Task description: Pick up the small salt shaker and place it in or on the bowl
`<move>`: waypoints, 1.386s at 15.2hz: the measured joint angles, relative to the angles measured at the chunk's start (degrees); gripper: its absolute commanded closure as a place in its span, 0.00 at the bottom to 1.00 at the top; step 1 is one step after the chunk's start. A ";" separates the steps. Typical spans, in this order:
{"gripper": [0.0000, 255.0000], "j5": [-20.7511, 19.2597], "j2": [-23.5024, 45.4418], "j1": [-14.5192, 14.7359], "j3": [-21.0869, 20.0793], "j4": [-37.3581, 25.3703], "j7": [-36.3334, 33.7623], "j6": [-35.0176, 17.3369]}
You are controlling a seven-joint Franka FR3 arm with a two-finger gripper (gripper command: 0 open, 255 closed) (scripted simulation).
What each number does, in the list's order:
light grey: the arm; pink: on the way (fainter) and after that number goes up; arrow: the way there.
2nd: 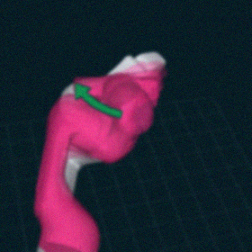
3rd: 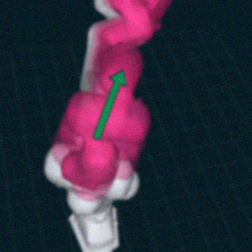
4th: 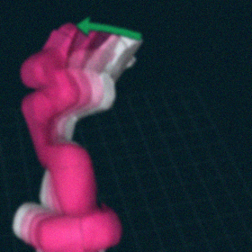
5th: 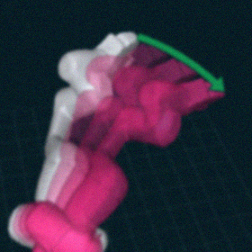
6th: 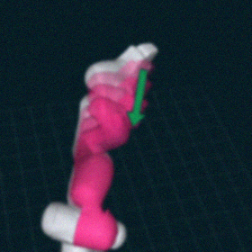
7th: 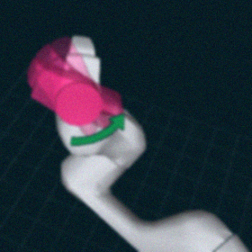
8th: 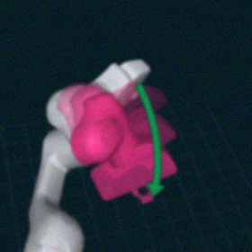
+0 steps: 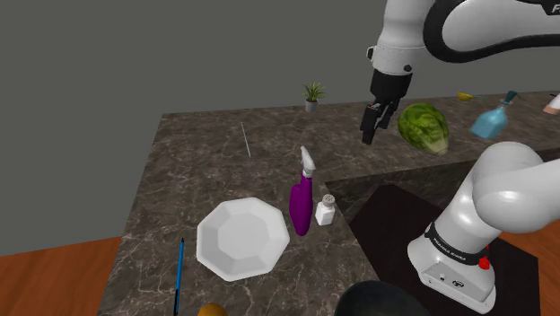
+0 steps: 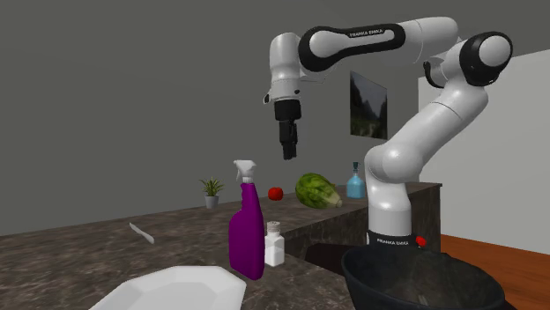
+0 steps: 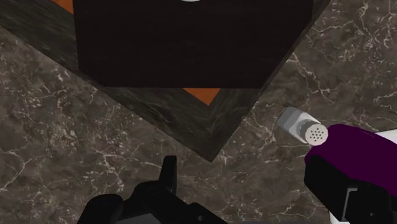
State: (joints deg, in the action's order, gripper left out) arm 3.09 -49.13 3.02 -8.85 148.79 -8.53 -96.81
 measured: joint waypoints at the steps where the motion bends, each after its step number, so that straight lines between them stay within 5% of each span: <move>1: 0.00 0.94 0.07 0.63 -1.41 1.24 -1.34 -1.74; 13: 0.00 8.55 11.66 5.11 -19.15 8.79 -16.99 -25.98; 21: 0.00 8.68 17.05 4.19 -22.18 11.81 -18.77 -34.78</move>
State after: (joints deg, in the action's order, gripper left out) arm 11.77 -32.07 7.21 -31.02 160.60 -27.30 -131.59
